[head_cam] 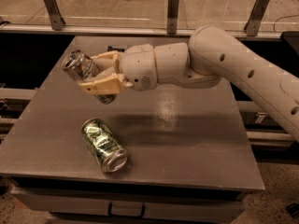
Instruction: Move redbull can near green can
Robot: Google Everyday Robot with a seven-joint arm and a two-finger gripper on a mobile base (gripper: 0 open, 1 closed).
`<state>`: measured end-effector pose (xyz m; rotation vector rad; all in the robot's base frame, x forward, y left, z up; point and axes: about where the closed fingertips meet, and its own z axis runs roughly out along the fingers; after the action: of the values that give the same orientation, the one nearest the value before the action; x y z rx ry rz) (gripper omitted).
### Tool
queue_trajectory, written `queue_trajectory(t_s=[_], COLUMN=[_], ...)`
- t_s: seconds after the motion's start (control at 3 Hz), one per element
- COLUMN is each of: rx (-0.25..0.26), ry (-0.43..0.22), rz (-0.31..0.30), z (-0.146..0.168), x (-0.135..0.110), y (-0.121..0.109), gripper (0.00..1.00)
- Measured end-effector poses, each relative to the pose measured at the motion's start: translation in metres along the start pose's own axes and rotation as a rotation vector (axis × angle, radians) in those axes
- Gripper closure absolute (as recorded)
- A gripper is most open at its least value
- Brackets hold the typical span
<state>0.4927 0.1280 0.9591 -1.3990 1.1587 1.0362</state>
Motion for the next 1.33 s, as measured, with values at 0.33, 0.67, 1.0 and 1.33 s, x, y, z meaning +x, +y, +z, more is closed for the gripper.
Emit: queue_trajectory(t_s=[0.33,0.67,1.0,1.33], rx=[0.026,0.033,0.034,0.037], ry=[-0.017,-0.032,-0.047,-0.052], rz=[0.044,0.1,0.141,0.166], z=[-0.009,-0.015,-0.016,-0.016], x=[0.021,0.04,0.053,0.063], y=[0.007,0.015,0.02,0.023], gripper=[1.0,0.84,0.61,0.38])
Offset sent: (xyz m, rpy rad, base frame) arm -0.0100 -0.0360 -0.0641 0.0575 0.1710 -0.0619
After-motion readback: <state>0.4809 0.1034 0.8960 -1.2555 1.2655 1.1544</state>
